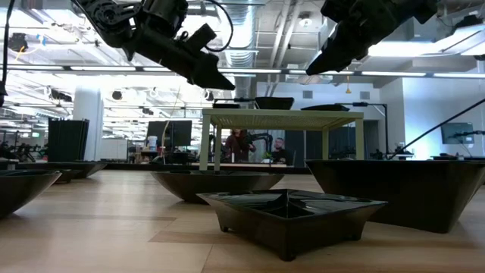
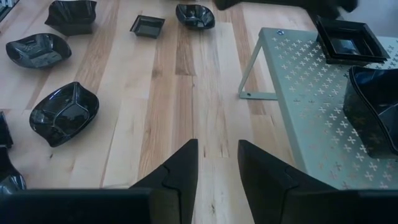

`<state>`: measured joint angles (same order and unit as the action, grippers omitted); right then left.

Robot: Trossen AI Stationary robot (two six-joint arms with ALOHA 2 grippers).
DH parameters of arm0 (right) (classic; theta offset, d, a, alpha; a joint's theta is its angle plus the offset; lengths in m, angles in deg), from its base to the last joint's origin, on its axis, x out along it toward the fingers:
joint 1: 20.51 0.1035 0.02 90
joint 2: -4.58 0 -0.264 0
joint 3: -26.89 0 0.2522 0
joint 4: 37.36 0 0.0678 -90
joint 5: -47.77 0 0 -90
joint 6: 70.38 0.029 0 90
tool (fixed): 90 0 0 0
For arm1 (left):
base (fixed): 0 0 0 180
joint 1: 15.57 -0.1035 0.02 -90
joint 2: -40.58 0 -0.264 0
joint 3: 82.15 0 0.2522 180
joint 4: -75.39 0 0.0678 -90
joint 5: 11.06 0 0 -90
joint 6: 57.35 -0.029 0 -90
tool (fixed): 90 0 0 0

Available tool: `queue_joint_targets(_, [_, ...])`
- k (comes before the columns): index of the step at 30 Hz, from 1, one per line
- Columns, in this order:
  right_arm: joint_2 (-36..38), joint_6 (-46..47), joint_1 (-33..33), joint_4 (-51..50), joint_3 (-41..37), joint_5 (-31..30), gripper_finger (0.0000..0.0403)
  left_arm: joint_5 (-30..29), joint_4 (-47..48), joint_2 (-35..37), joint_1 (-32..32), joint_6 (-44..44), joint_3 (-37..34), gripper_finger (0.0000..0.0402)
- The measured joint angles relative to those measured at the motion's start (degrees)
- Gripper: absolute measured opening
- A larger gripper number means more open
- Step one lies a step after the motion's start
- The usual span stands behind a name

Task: Pick & Place Mini shaped plates
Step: Stack the leaf shaped plate on top of the other leaf shaped plate on the shelf

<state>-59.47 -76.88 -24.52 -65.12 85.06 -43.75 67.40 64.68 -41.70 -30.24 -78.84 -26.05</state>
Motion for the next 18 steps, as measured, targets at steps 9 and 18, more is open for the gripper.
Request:
queue_joint_targets(9, [0.00, 0.11, 0.00, -0.08, 0.00, 0.00, 0.0108, 0.66, 7.66, 6.17, 11.50, 6.13, 0.00, 0.0077])
queue_joint_targets(18, [0.00, 6.60, 0.23, 0.04, 0.00, 0.00, 0.0108, -3.21, 34.28, 12.30, 22.09, 27.31, 0.00, 0.0076])
